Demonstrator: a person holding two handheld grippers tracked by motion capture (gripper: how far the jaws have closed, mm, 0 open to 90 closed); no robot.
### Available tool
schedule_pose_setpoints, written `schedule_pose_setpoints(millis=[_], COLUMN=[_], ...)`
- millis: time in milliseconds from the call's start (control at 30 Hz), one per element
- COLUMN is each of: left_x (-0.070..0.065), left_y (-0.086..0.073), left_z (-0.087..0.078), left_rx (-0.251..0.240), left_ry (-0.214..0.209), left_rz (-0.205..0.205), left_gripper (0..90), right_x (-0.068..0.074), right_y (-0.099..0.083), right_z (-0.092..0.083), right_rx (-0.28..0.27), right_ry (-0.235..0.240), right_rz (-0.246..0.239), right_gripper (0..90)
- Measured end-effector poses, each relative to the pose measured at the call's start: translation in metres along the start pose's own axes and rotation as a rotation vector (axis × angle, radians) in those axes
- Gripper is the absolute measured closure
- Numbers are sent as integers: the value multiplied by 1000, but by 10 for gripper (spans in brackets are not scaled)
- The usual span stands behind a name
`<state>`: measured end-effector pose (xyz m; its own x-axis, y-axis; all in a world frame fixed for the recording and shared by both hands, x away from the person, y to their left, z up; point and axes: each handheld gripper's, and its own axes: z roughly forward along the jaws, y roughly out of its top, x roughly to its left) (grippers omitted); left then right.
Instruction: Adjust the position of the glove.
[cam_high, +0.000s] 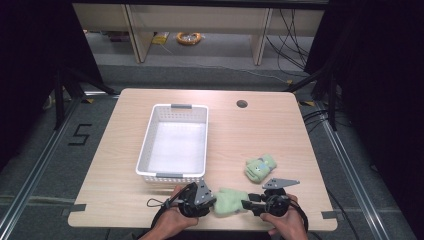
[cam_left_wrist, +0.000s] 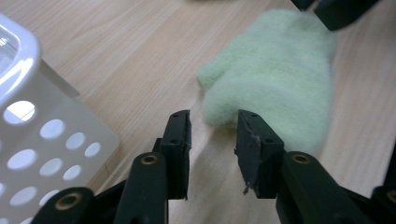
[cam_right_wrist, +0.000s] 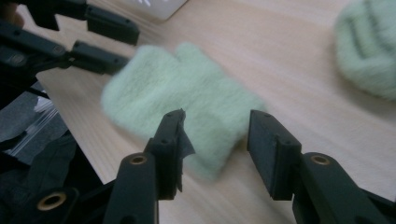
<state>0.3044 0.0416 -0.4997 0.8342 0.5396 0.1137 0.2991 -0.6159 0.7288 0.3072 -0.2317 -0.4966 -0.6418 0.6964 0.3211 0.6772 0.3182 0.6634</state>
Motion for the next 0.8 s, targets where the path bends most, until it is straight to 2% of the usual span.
schedule_pose_setpoints(millis=[33, 67, 100, 167, 200, 233, 267, 300, 333, 367, 400, 433, 467, 500, 533, 600, 633, 667, 700, 767, 800], left_x=[-2, -2, -4, -5, -6, -5, -5, -6, -4, -5, -4, -5, -3, -4, -3, -5, -3, -4, -5, -5, -5], left_y=[0, 0, -1, -2, -3, -4, -4, -5, -6, -6, -7, -8, -8, -9, -11, -13, -14, -16, -18, -20, -21], left_z=[-1, -5, -6, -10, -11, -13, -15, -16, -17, -18, -19, -19, -20, -21, -22, -24, -25, -26, -27, -29, -31], left_rx=[-6, 0, -9, -7, -19, -14, -14, -19, -12, -15, -24, -22, -17, -23, -19, -23, -22, -23, -25, -35, -28], left_ry=[-4, -8, -16, -19, -36, -37, -45, -57, -54, -68, -63, -72, -68, -86, -87, -94, -90, -91, -91, -101, -92], left_rz=[-15, -2, -19, -29, -53, -59, -70, -96, -95, -111, -118, -146, -143, -171, -164, -199, -180, -196, -214, -215, -206], left_gripper=[626, 614, 603, 591, 578, 561, 544, 526, 510, 503, 490, 466, 441, 431, 422, 397, 386, 376, 364, 344, 341], right_x=[-1, -2, -1, -8, -10, -11, -16, -22, -25, -30, -34, -38, -40, -45, -50, -57, -60, -61, -67, -71, -75], right_y=[2, 4, 6, 12, 16, 18, 21, 24, 27, 30, 32, 35, 37, 41, 44, 49, 52, 54, 57, 61, 62], right_z=[-3, -5, -9, -17, -20, -24, -26, -27, -28, -27, -26, -25, -23, -23, -22, -20, -20, -19, -18, -18, -15], right_rx=[-7, -26, -42, -71, -78, -64, -73, -69, -65, -50, -45, -42, -42, -26, -36, -46, -49, -47, -43, -34, -34], right_ry=[-12, -7, -17, -63, -89, -122, -160, -181, -195, -195, -202, -213, -220, -223, -228, -231, -231, -235, -245, -246, -248], right_rz=[-12, -16, 8, -71, -83, -82, -122, -144, -147, -157, -154, -158, -136, -155, -170, -152, -144, -114, -145, -113, -134], right_gripper=[541, 526, 524, 516, 516, 517, 518, 523, 524, 524, 529, 531, 532, 531, 531, 531, 531, 531, 531, 539, 541])
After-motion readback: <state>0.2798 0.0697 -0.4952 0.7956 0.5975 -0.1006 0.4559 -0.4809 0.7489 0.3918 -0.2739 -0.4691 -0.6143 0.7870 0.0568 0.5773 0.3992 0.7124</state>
